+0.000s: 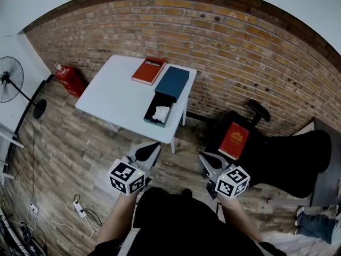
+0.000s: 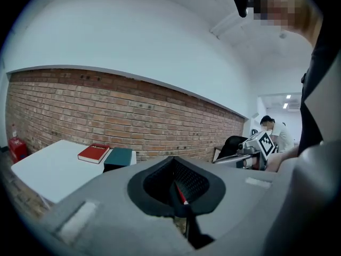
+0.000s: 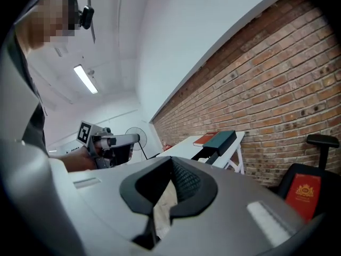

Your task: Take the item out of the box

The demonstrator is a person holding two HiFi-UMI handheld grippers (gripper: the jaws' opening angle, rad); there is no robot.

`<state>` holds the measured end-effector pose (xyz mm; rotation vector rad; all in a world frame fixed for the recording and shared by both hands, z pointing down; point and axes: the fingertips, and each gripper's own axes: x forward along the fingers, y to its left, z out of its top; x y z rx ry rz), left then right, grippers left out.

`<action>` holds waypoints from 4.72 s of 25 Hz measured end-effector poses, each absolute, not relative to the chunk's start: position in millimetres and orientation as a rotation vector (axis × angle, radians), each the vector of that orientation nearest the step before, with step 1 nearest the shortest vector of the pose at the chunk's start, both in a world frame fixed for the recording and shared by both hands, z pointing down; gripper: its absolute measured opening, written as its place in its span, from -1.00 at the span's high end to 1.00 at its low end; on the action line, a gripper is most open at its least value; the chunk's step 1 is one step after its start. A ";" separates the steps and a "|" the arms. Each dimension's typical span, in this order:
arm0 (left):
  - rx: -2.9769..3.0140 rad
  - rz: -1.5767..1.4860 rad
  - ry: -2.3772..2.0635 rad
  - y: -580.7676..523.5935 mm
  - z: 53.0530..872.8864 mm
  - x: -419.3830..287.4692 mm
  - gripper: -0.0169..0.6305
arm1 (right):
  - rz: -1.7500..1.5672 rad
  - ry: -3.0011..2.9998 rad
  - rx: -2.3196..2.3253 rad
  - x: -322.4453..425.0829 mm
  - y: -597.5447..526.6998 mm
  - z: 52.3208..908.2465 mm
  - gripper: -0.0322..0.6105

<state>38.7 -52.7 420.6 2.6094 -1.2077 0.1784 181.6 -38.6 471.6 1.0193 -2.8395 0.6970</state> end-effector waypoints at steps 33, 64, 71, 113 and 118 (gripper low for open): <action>2.544 0.197 -1.108 -251.6 468.9 -80.3 0.93 | 0.702 -2.741 1.003 37.0 -221.7 487.2 0.89; 2.324 0.598 -0.924 -312.5 634.9 -35.3 0.77 | 0.859 -2.630 0.989 75.0 -302.6 534.1 0.89; 2.300 0.719 -0.861 -314.2 667.5 -37.7 0.65 | 0.876 -2.605 1.006 79.0 -301.3 541.0 0.89; 2.171 1.305 -0.606 -334.1 731.0 -19.0 0.11 | 0.985 -2.584 1.057 103.2 -325.4 560.3 0.89; 2.165 1.326 -0.613 -333.6 732.7 -21.0 0.13 | 1.015 -2.580 1.074 109.3 -327.1 564.6 0.89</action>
